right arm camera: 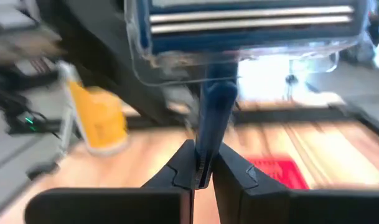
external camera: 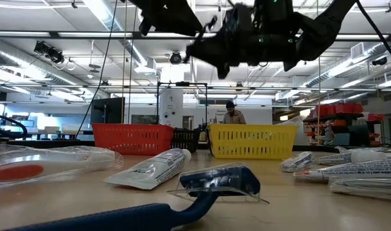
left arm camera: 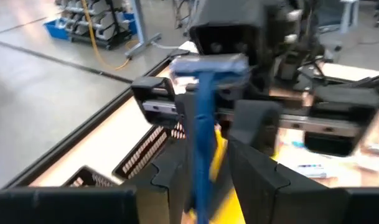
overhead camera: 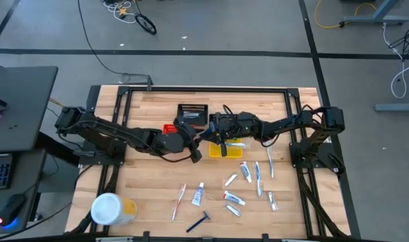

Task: Pick & Place Travel size toiletries
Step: Put the blue razor into the right black bin

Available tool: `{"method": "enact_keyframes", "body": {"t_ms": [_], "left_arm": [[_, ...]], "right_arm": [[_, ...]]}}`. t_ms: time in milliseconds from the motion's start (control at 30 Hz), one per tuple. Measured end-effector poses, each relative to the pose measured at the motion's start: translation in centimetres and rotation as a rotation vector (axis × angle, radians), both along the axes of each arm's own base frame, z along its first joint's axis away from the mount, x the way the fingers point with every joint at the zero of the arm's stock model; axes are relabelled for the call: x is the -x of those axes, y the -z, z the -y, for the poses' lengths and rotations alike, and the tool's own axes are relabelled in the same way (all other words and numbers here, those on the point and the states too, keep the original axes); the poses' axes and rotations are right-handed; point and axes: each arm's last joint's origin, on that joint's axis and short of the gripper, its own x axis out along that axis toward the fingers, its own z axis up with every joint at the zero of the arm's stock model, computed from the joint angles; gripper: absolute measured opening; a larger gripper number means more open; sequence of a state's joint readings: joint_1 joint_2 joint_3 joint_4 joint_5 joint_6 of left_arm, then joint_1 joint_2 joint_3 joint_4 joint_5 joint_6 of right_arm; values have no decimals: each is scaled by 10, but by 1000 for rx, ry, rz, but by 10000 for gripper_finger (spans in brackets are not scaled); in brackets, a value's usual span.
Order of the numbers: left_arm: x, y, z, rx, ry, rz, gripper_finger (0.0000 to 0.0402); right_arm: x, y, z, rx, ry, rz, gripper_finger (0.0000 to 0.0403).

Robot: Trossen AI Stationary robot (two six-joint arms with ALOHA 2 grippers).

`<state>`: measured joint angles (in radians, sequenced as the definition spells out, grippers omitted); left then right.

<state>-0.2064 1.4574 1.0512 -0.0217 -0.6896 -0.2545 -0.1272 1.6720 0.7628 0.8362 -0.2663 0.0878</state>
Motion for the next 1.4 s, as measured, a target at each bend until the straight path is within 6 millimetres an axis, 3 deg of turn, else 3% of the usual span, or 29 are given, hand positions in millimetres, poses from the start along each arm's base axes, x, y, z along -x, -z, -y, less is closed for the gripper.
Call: {"method": "enact_keyframes", "body": {"t_ms": [133, 400, 667, 967, 1100, 1233, 1400], "left_arm": [[2, 4, -1, 26, -44, -19, 136], [4, 7, -1, 28, -54, -46, 136], [4, 7, -1, 49, -64, -31, 134], [4, 7, -1, 40, -60, -36, 133], [4, 7, -1, 39, -60, -36, 133], [4, 7, -1, 40, -58, -37, 133], [4, 7, -1, 41, -53, -42, 133]], "right_arm": [[12, 0, 16, 10, 102, -152, 34], [66, -10, 35, 378, 558, -628, 33], [80, 10, 56, 456, 490, -875, 33], [57, 3, 68, 454, 389, -1193, 33], [42, 13, 70, 452, 312, -1324, 33], [26, 15, 75, 462, 335, -1326, 45], [22, 21, 76, 466, 325, -1339, 84]]}}
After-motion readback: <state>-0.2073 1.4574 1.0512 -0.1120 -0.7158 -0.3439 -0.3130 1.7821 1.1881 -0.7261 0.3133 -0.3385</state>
